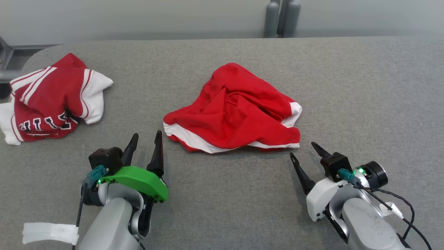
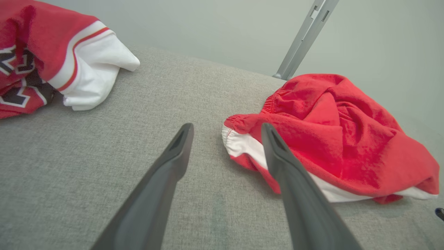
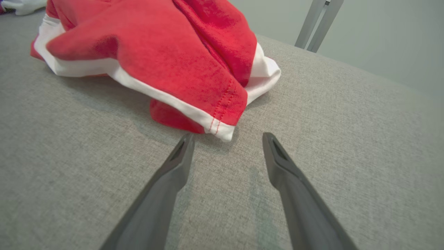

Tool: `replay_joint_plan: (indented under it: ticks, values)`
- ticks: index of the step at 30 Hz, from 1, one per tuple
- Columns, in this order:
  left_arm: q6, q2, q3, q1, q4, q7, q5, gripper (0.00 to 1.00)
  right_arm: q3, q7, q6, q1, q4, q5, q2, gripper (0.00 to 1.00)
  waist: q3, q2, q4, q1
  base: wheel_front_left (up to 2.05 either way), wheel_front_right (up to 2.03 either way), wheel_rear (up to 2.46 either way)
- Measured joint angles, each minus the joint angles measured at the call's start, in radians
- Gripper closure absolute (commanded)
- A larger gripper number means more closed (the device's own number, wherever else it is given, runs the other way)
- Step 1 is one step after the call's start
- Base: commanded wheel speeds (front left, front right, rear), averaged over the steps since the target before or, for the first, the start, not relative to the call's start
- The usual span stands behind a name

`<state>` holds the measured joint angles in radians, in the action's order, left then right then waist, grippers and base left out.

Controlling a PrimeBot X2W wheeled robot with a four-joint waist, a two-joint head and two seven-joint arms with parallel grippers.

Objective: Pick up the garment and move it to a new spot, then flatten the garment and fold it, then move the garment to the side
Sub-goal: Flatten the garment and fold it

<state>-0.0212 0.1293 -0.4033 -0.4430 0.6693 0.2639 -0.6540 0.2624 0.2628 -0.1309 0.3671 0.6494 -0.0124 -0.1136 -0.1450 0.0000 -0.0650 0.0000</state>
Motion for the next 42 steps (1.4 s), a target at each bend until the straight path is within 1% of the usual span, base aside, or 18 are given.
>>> replay_joint_plan:
  ticks: [5,10,15,16,18,20,22,23,24,29,33,36,38,40,42]
  values:
    - [0.016,-0.013,0.024,0.085,-0.116,0.000,0.046,0.00,0.007,0.000,0.000,0.033,0.095,0.021,-0.012,0.00,0.000,0.0000,-0.055,0.0000,0.00,0.00,0.00]
    - [0.030,-0.013,0.061,0.152,-0.205,0.000,0.067,0.00,0.012,0.000,0.000,0.053,0.122,0.040,-0.022,0.00,0.000,0.0000,-0.099,0.0000,0.00,0.00,0.00]
    - [0.040,-0.009,0.091,0.197,-0.264,0.000,0.075,0.00,0.041,0.000,0.000,0.081,0.156,0.065,-0.031,0.00,-0.005,0.0000,-0.120,0.0000,0.00,0.00,0.00]
    - [0.043,-0.008,0.096,0.203,-0.272,0.000,0.076,0.00,0.046,0.000,0.000,0.089,0.157,0.070,-0.032,0.11,-0.007,0.0000,-0.121,0.0000,0.00,0.00,0.00]
    - [0.048,-0.004,0.103,0.211,-0.283,0.000,0.077,0.00,0.054,0.000,0.000,0.100,0.153,0.082,-0.031,0.53,-0.010,0.0000,-0.119,0.0000,0.00,0.00,0.00]
    - [0.049,-0.002,0.109,0.221,-0.291,0.000,0.079,0.00,0.062,0.000,0.000,0.108,0.148,0.095,-0.035,0.69,-0.011,0.0000,-0.113,0.0000,0.00,0.00,0.00]
    - [0.054,0.000,0.112,0.230,-0.296,0.000,0.081,0.00,0.069,0.000,0.000,0.109,0.137,0.113,-0.039,0.89,-0.010,0.0000,-0.105,0.0000,0.00,0.00,0.00]
    - [0.054,0.000,0.114,0.234,-0.297,0.000,0.081,0.00,0.075,0.000,0.000,0.109,0.131,0.121,-0.043,0.89,-0.009,0.0000,-0.101,0.0000,0.00,0.00,0.00]
    - [0.056,0.001,0.116,0.238,-0.298,0.000,0.081,0.00,0.083,0.000,0.000,0.109,0.125,0.127,-0.047,1.00,-0.007,0.0000,-0.096,0.0000,0.00,0.00,0.00]
    - [0.058,0.003,0.128,0.260,-0.302,0.000,0.078,0.00,0.132,0.000,0.000,0.107,0.088,0.178,-0.069,1.00,0.005,0.0000,-0.064,0.0000,0.00,0.00,0.00]
    - [0.058,0.003,0.137,0.273,-0.308,0.000,0.075,0.00,0.218,-0.004,0.000,0.105,0.068,0.220,-0.115,1.00,0.018,0.0000,-0.034,0.0000,0.00,0.00,0.00]
    - [0.060,0.003,0.146,0.283,-0.313,0.000,0.074,0.00,0.279,-0.061,0.000,0.106,0.032,0.261,-0.166,1.00,0.030,0.0000,-0.011,0.0000,0.00,0.00,0.00]
    - [0.062,0.003,0.150,0.292,-0.315,0.000,0.074,0.00,0.301,-0.106,0.000,0.111,-0.011,0.287,-0.206,1.00,0.038,0.0000,0.002,0.0000,0.00,0.00,0.00]
    - [0.062,0.002,0.152,0.297,-0.317,0.000,0.073,0.00,0.313,-0.173,0.000,0.118,-0.065,0.318,-0.246,1.00,0.048,0.0000,0.013,0.0000,0.00,0.00,0.00]
    - [0.062,0.000,0.151,0.302,-0.320,0.000,0.073,0.00,0.336,-0.268,0.000,0.118,-0.124,0.349,-0.284,1.00,0.058,0.0000,0.021,0.0000,0.00,0.00,0.00]
